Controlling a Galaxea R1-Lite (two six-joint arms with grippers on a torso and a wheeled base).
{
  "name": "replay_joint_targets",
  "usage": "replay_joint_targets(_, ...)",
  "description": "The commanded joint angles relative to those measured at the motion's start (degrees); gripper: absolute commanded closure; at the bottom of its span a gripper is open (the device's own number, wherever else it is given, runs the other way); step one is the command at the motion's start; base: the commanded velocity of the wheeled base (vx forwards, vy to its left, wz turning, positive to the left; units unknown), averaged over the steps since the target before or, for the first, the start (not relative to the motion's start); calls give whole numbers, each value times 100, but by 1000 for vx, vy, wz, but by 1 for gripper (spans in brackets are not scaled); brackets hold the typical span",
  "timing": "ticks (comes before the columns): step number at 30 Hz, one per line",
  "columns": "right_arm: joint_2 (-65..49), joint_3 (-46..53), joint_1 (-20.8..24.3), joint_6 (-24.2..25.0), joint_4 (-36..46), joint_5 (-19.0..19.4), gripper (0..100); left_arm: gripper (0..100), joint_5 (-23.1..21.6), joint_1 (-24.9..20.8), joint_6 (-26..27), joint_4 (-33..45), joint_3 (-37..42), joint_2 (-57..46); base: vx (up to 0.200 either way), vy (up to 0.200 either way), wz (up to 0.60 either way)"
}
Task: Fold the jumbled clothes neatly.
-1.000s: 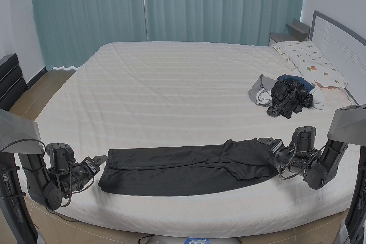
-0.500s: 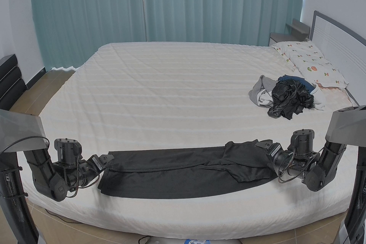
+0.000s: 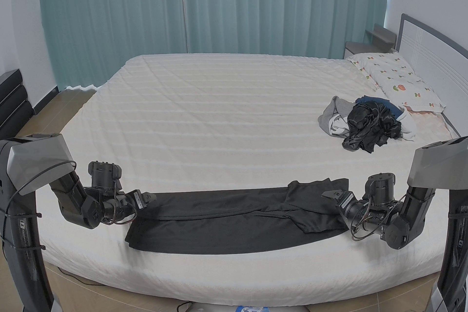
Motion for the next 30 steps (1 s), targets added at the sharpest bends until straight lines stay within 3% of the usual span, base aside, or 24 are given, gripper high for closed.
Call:
replay_joint_targets(1, 195, 16, 53, -17, -11, 2, 0, 0, 16, -25, 212, 335, -335, 244, 0, 0, 0)
replay_joint_targets(29, 362, 42, 176, -70, -257, -42, 0, 0, 33, -298, 494, 309, -220, 332, 0, 0, 0)
replay_joint_targets(30, 362, 42, 176, -70, -257, -42, 0, 100, 33, -298, 494, 300, -220, 341, 0, 0, 0)
